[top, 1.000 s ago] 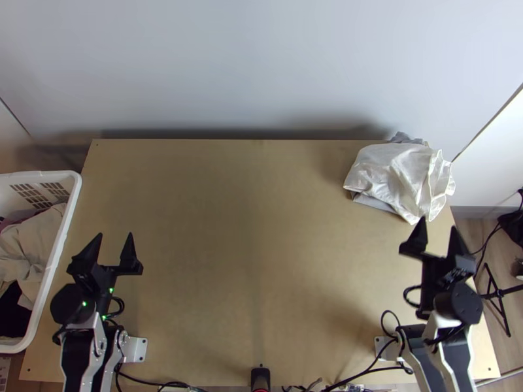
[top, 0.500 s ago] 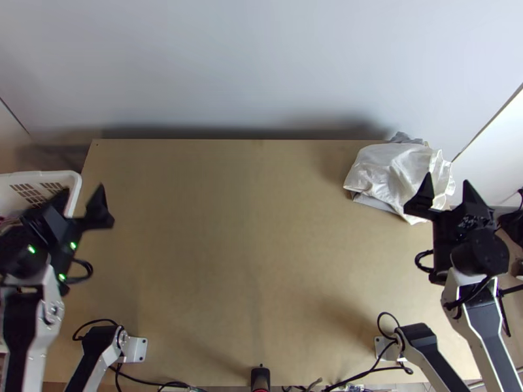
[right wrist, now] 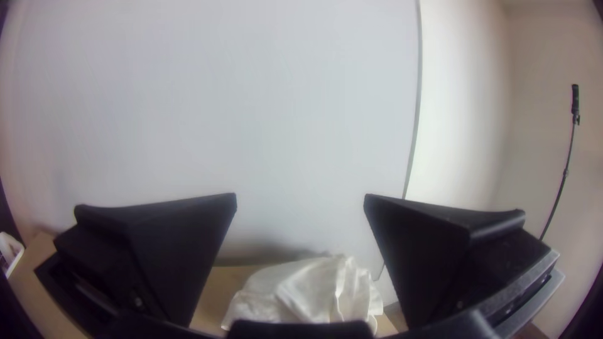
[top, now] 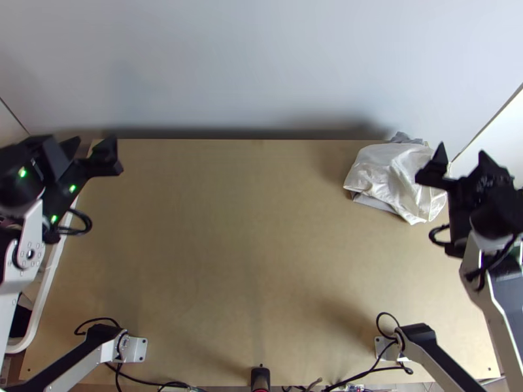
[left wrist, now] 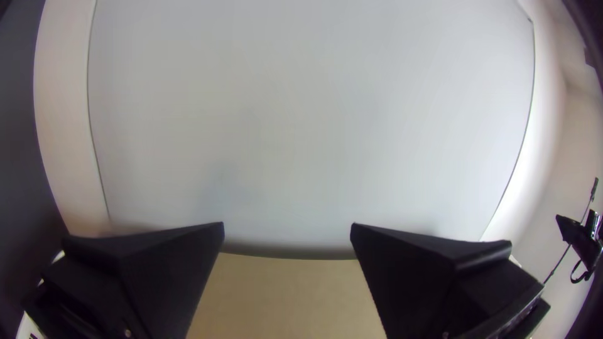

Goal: Fold the t-shirt

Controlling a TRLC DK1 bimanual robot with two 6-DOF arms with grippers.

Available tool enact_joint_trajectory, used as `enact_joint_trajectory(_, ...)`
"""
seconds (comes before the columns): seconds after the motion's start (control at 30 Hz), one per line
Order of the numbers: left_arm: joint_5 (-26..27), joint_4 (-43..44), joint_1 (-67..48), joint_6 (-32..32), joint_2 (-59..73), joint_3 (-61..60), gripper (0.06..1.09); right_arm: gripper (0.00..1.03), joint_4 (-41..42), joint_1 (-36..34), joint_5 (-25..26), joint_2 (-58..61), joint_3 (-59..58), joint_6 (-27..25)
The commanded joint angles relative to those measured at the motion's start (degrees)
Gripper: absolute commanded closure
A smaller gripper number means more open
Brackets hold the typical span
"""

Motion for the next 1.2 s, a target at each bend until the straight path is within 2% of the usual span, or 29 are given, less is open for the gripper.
enact_joint_trajectory(0.0, -1.61, -5.23, -4.51, -2.3, 9.1, 7.78, 0.11, 0.09, -5.62, 2.28, -0.57, 10.41, 12.46, -0.21)
enact_joint_trajectory(0.3, -5.03, -6.55, -1.7, -3.27, 15.86, 8.04, 0.11, 0.09, -7.02, 2.63, -0.57, 17.97, 14.4, 1.9)
enact_joint_trajectory(0.53, -5.12, -11.74, 10.87, -3.71, 17.18, 5.67, 0.11, 0.08, -7.81, 3.77, -0.48, 16.65, 9.74, 1.55)
enact_joint_trajectory(0.67, -4.95, -11.65, 20.8, 0.86, 15.42, -0.22, 0.11, 0.08, -7.37, 4.21, -0.48, 15.86, 7.72, 1.55)
enact_joint_trajectory(0.77, -2.49, -11.3, 28.09, 3.85, 13.93, -5.05, 0.11, 0.08, -6.58, 4.48, -0.48, 15.68, 5.96, 1.55)
enact_joint_trajectory(1.17, 4.28, 2.5, 51.21, 16.6, 11.73, -22.81, 0.11, 0.08, -2.36, 5.62, 1.19, 15.68, 2.44, -0.65)
